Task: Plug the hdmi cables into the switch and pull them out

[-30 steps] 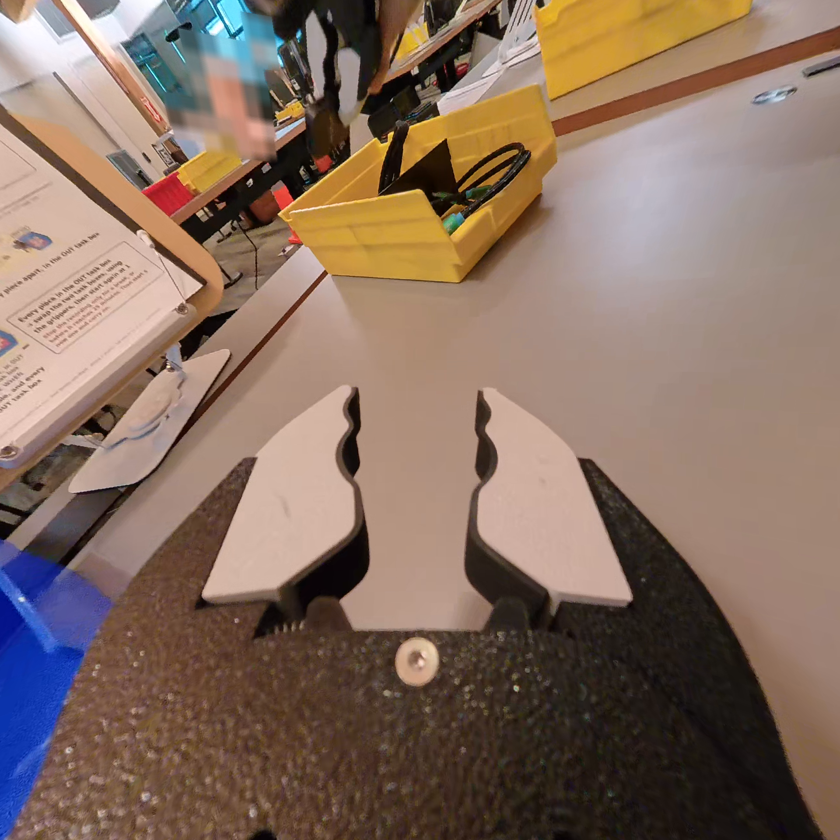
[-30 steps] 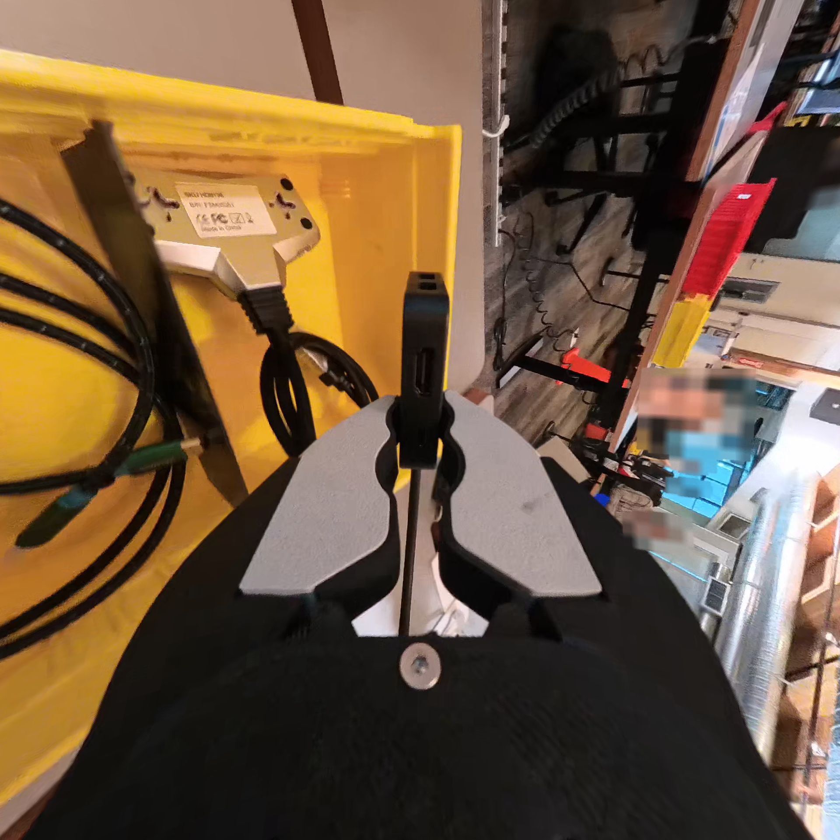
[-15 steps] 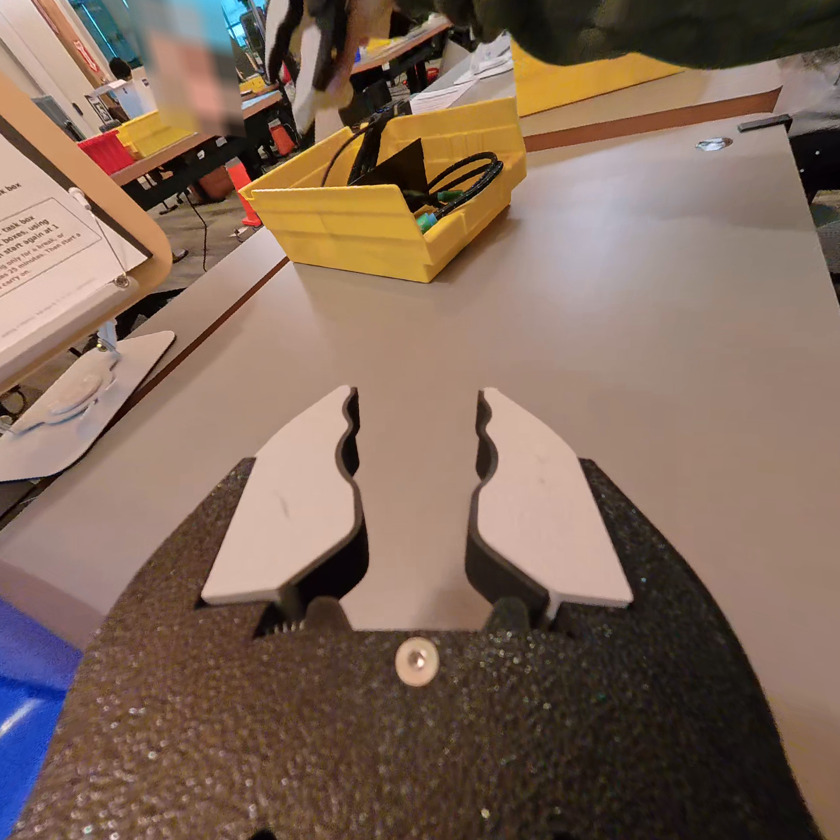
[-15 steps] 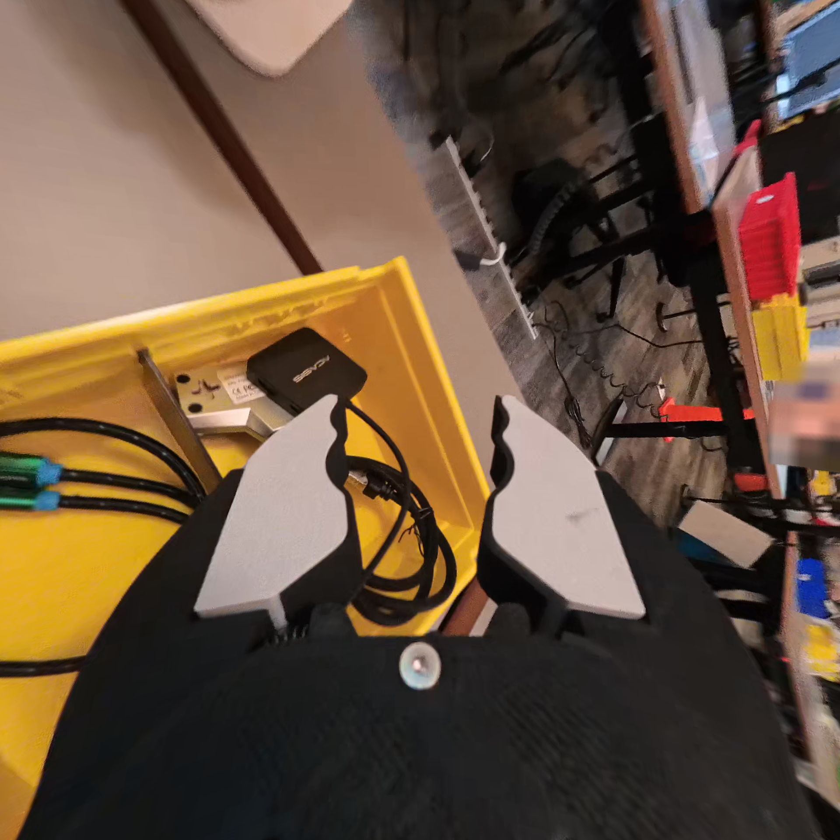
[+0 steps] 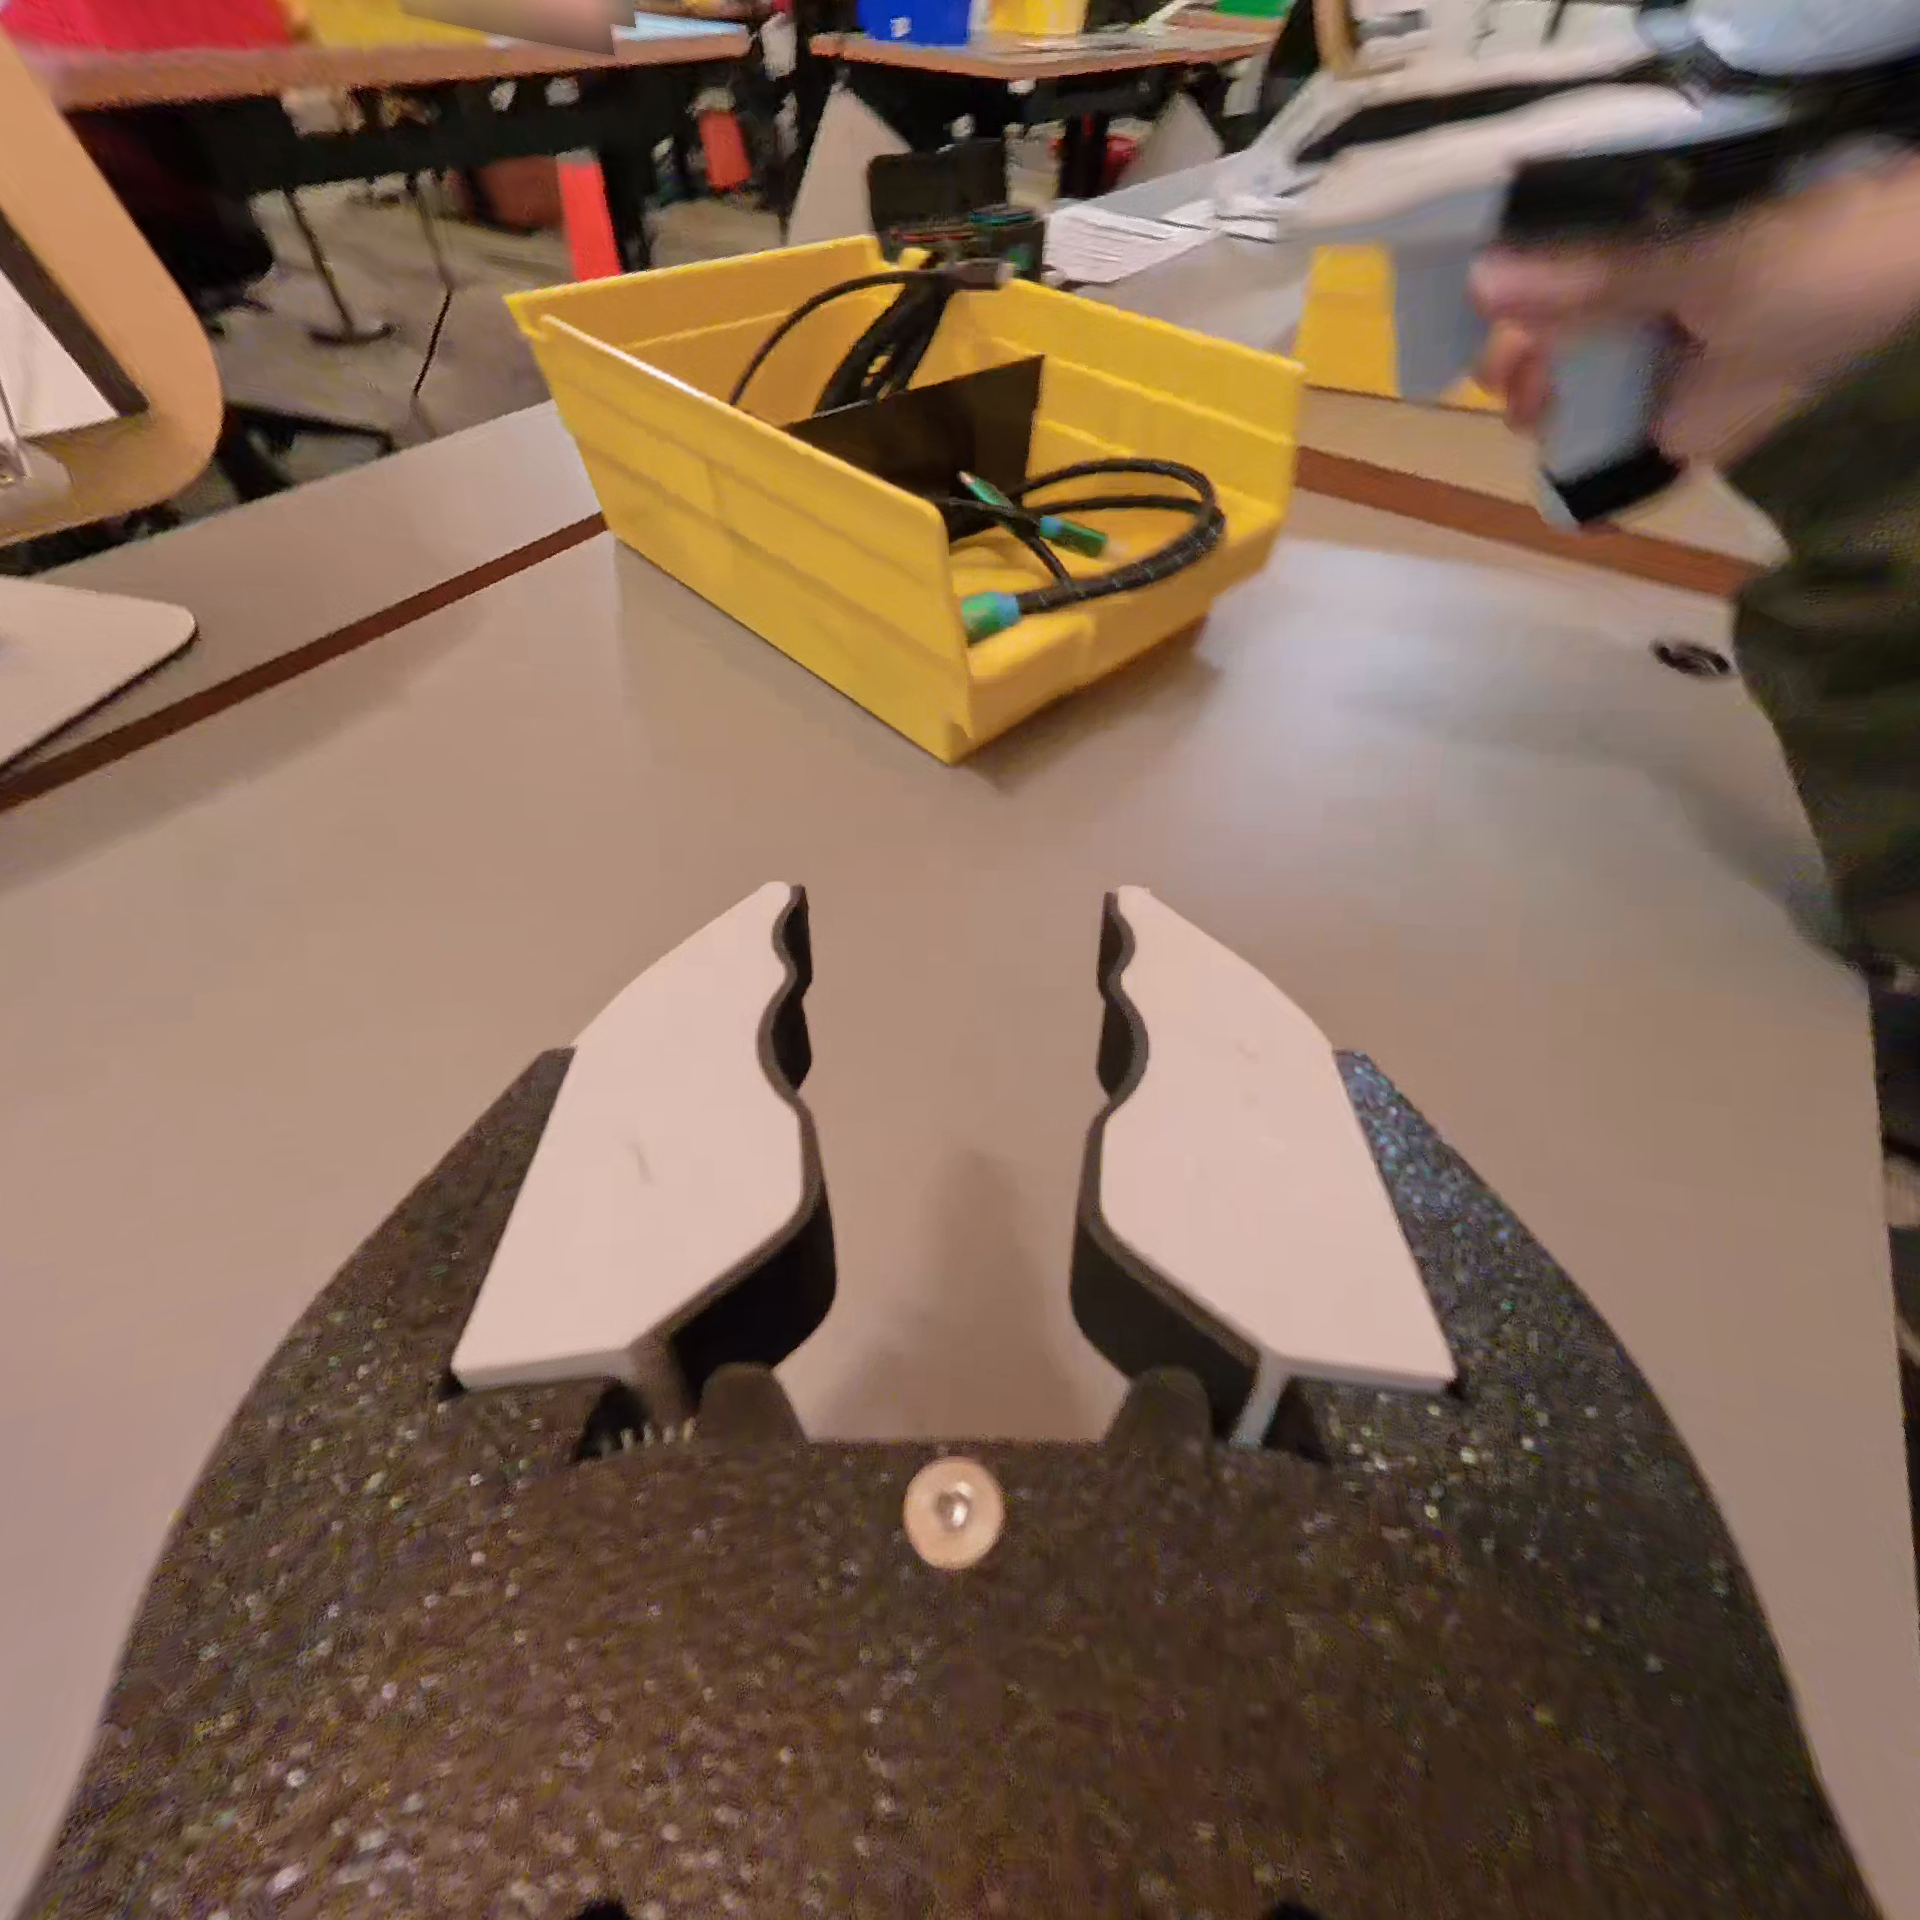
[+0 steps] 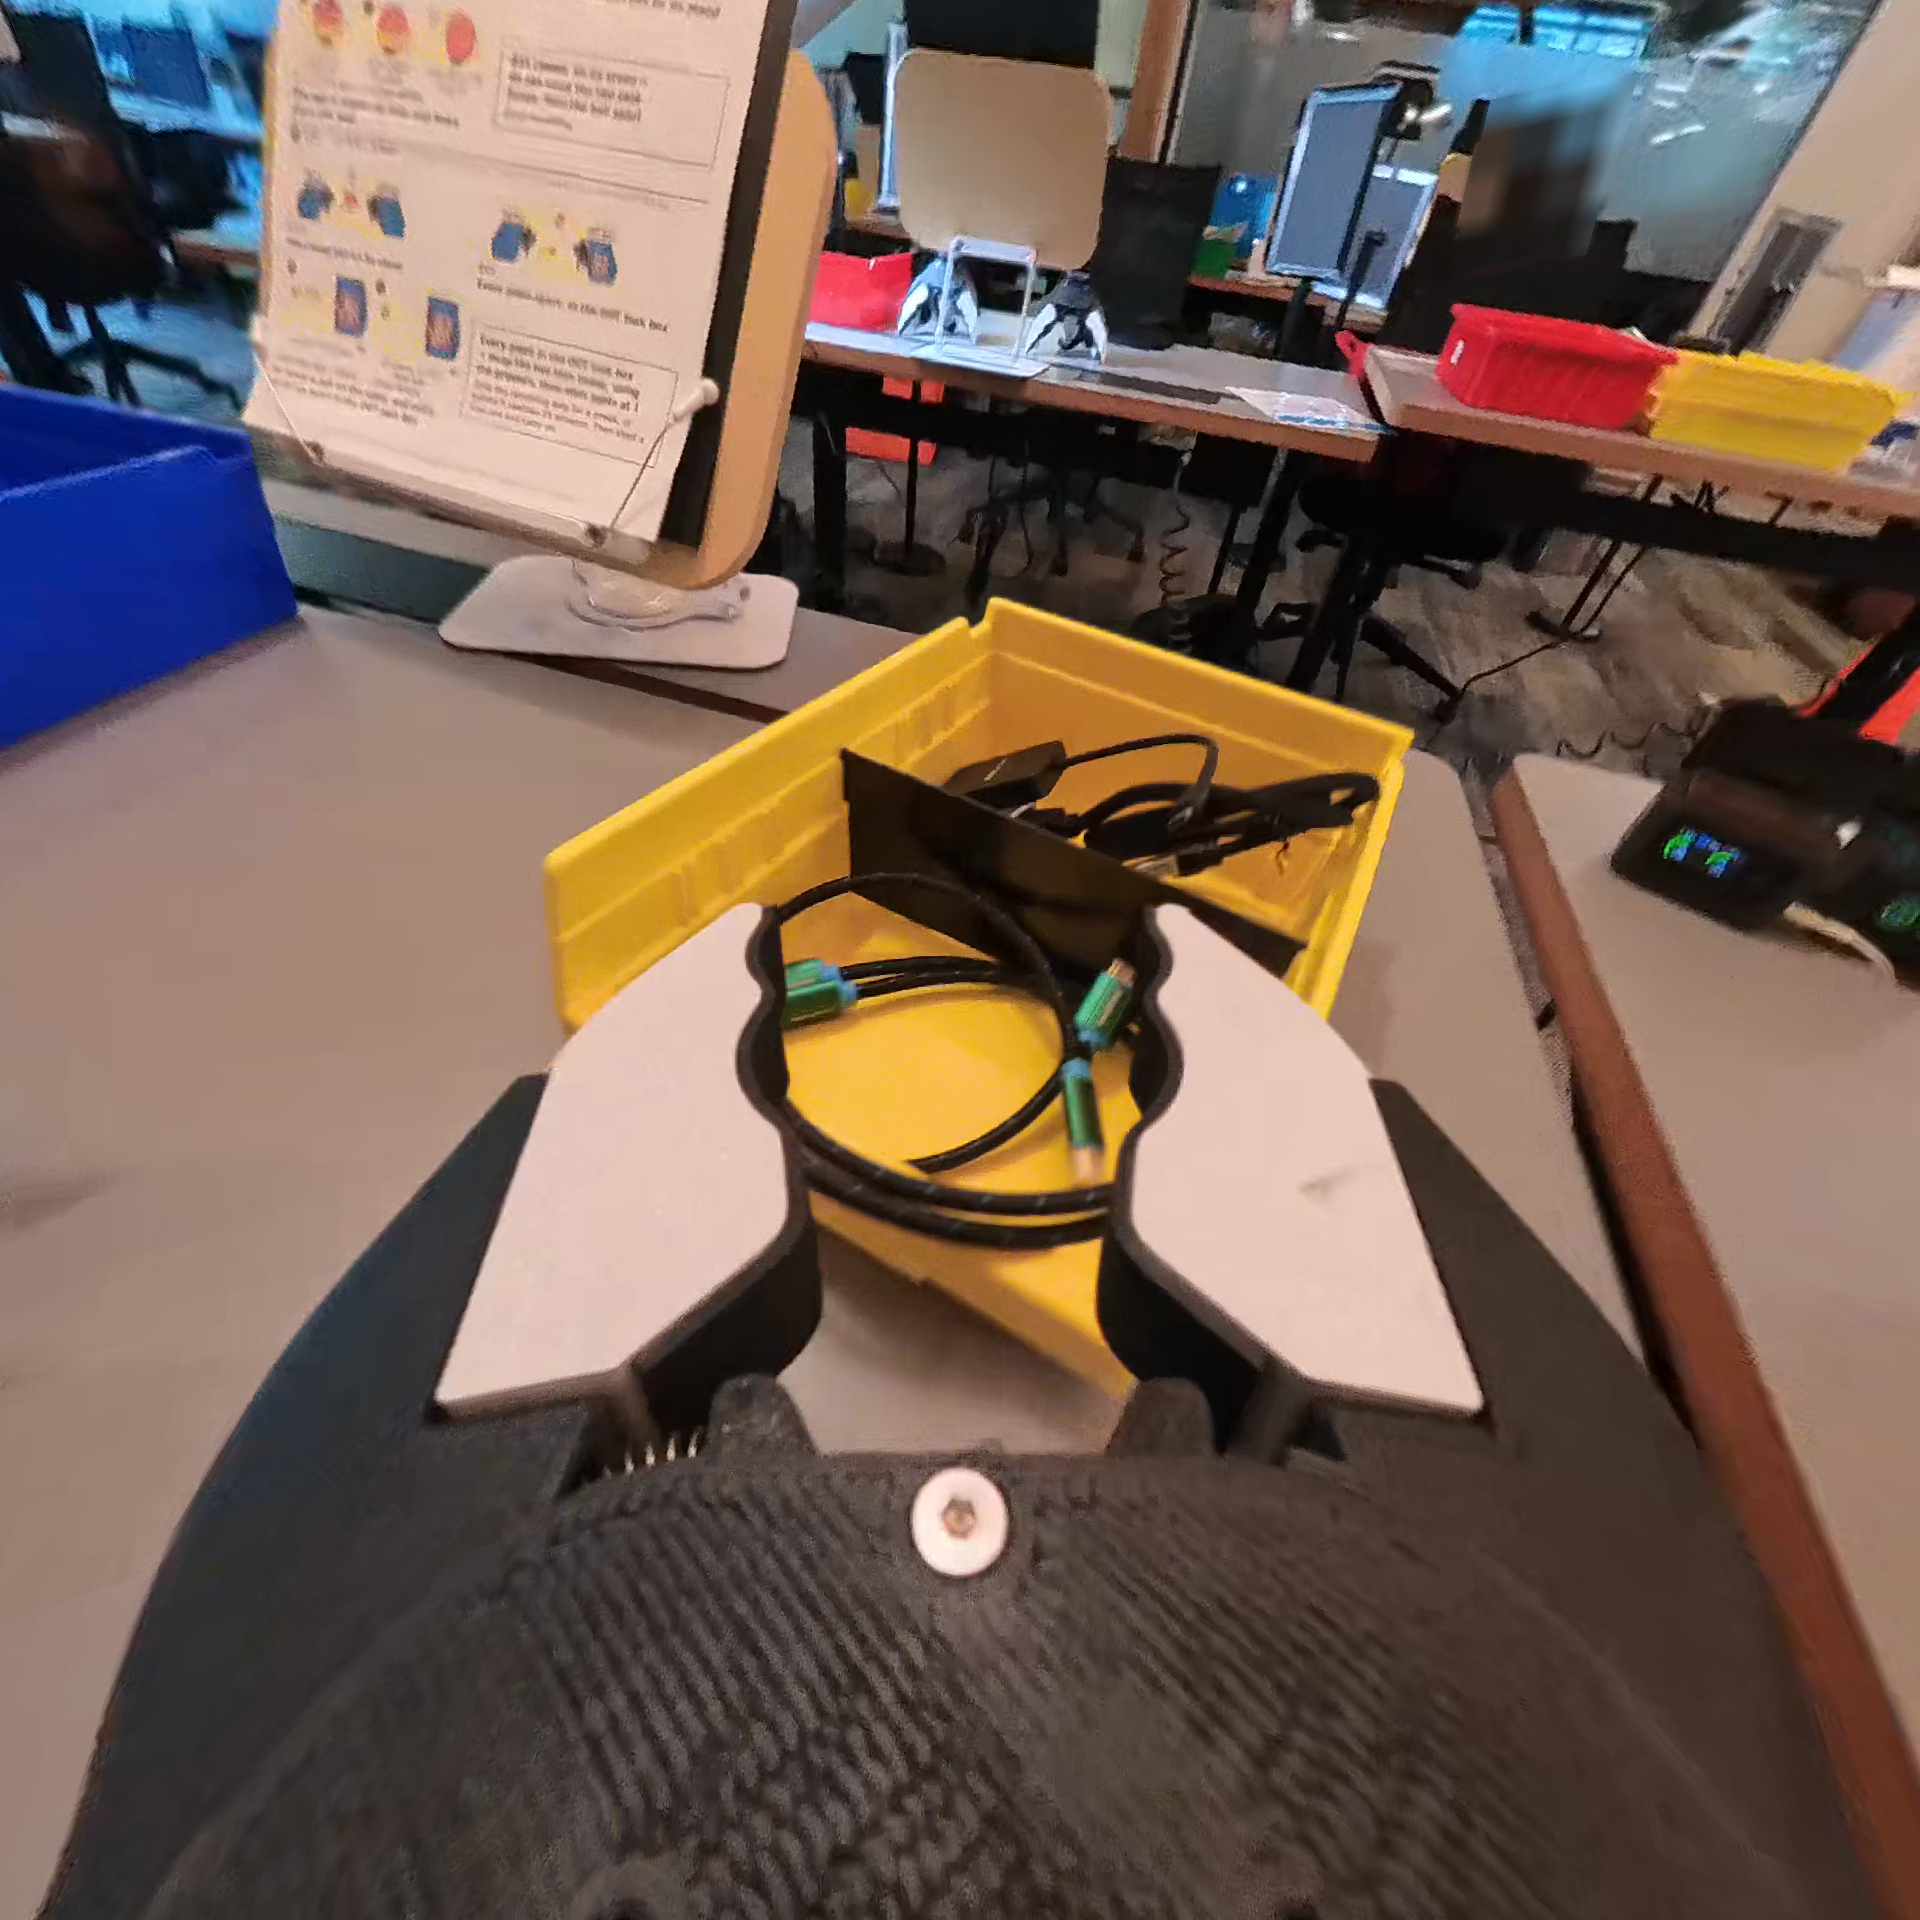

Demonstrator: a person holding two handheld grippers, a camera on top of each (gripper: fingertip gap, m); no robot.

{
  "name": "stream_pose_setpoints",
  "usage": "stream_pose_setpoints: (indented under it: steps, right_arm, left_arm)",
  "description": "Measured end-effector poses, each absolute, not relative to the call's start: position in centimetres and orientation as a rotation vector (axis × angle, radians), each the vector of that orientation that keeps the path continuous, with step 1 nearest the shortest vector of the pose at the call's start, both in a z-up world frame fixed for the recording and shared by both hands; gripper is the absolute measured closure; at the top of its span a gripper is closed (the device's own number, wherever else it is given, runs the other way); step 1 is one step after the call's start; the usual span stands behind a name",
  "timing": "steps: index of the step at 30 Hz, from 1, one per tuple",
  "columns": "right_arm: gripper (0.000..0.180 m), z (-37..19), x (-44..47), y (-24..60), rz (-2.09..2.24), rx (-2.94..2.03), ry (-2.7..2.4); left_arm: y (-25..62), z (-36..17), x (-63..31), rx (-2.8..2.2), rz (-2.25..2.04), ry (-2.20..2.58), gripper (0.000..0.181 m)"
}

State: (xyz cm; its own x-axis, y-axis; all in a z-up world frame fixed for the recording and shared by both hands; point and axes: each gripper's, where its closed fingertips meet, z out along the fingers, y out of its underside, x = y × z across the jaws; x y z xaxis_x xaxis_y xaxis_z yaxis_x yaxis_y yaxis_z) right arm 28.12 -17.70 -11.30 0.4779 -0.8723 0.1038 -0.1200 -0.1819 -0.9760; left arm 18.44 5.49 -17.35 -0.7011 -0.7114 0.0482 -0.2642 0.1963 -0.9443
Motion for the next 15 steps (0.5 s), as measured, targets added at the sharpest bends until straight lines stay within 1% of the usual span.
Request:
stream_pose_setpoints:
  steps: [3,5,7,9,12,15]
  right_arm:
    - [0.111,-12.1,27.8,-18.9,-0.909,-1.585,0.966]
    - [0.099,-12.2,27.6,-19.2,-0.91,-1.614,0.991]
    - [0.097,-12.2,27.6,-20.2,-0.96,-1.616,1.024]
    - [0.096,-12.1,27.6,-20.3,-0.951,-1.602,1.01]
    - [0.096,-12.5,27.7,-20.8,-0.901,-1.593,1.017]
    - [0.099,-12.6,27.8,-21.7,-0.876,-1.566,1.04]
  left_arm:
    - [2.4,-16.4,22.3,-1.039,-1.416,2.105,0.122]
    - [0.4,-15.8,24.9,-1.121,-1.356,2.122,0.116]
    - [-1.5,-15.4,27.5,-1.177,-1.289,2.143,0.109]
    - [-2.9,-15.3,30.3,-1.226,-1.202,2.156,0.105]
    - [-3.5,-15.5,35.1,-1.307,-1.063,2.112,0.109]
    - [-4.5,-18.0,37.9,-1.407,-0.901,2.24,0.111]
